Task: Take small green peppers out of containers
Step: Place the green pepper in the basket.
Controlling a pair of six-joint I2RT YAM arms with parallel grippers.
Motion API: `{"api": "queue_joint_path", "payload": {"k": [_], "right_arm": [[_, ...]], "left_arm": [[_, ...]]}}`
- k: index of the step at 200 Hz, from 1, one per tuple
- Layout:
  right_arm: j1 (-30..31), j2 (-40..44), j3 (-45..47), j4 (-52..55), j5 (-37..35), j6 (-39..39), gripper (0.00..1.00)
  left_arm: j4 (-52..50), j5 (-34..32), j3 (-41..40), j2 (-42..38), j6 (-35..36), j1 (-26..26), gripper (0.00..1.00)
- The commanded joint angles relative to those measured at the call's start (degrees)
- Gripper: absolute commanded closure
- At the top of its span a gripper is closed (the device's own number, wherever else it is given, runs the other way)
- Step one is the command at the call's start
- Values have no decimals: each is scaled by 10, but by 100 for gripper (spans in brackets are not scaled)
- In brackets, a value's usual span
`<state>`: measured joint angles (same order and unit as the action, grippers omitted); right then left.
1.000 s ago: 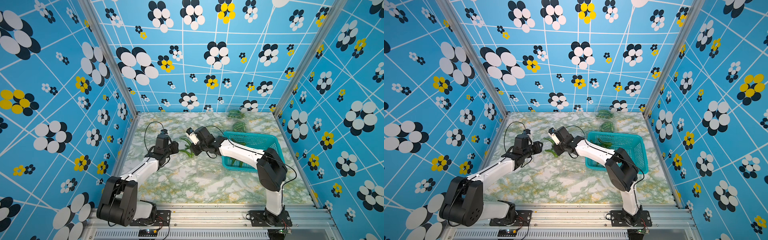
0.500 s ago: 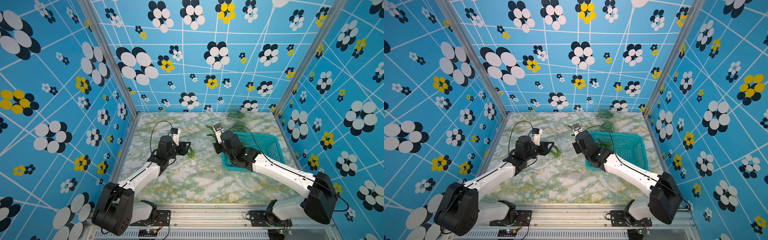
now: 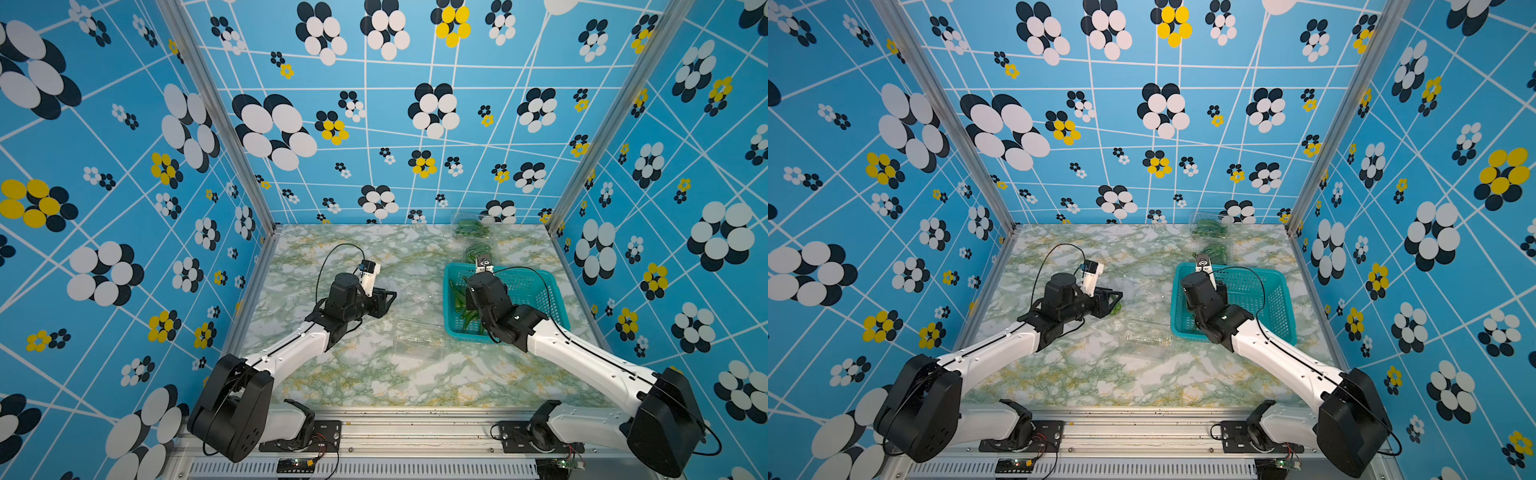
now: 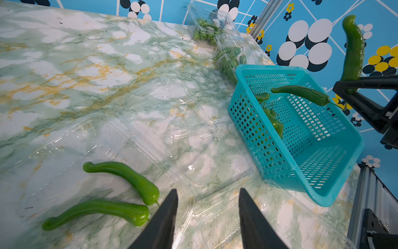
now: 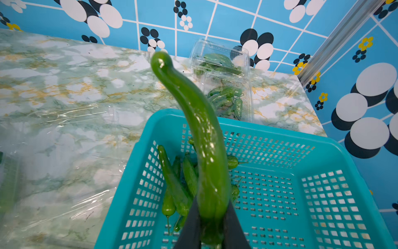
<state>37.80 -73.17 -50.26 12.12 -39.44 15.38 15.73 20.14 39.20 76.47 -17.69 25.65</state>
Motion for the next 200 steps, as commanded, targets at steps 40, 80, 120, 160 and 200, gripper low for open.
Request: {"api": "queue_joint_path", "payload": {"k": [40,80,120,160,200], "right_arm": [[-17,-128,-43,102,24,77,82],[-17,-124,-49,95,58,57,55],[-15,-99,-58,75,89,41,49],[34,-120,-89,14,185,-21,50],[92,-246,-245,64,236,-50,53]], "left_arm": [[-32,-45,25,2,21,7,52],[-54,-123,25,-4,23,6,51],[-80,-232,15,-29,14,-3,51],[-89,-267,-10,-50,-48,-63,50],[-98,-211,-28,-44,-125,-154,50]]}}
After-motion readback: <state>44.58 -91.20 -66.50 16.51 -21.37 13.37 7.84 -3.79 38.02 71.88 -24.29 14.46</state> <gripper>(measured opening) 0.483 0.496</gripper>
